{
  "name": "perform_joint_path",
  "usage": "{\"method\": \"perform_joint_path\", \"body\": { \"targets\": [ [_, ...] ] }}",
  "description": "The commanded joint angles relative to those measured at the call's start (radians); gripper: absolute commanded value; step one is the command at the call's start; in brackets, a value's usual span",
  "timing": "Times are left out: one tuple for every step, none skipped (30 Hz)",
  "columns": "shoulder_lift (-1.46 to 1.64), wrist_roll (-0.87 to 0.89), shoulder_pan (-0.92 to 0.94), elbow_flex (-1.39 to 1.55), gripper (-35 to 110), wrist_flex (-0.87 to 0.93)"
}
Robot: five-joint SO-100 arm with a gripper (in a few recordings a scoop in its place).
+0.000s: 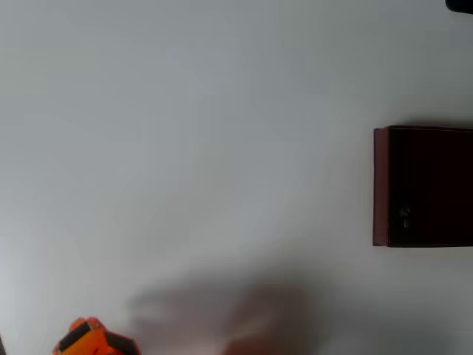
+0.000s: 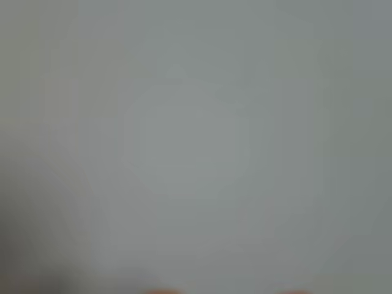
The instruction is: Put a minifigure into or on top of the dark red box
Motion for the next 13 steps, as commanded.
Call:
{"method": "perform_joint_path", "body": {
  "targets": [
    [0.084,0.052,-0.075,0.098,7,-0.08],
    [0.101,0.064,-0.081,0.13,7,-0.097],
    [0.114,0.071,-0.089,0.16,7,-0.117],
    [0.123,0.077,-0.089,0.187,7,-0.138],
    [0.126,0.081,-0.089,0.213,7,-0.163],
    [0.126,0.083,-0.089,0.225,7,-0.176],
    [0.126,0.083,-0.094,0.219,7,-0.167],
    [0.126,0.083,-0.095,0.215,7,-0.161],
    [0.127,0.087,-0.086,0.224,7,-0.163],
    [0.129,0.089,-0.084,0.225,7,-0.16],
    [0.137,0.089,-0.089,0.225,7,-0.156],
    [0.146,0.089,-0.089,0.232,7,-0.156],
    [0.152,0.091,-0.087,0.238,7,-0.156]
  ]
}}
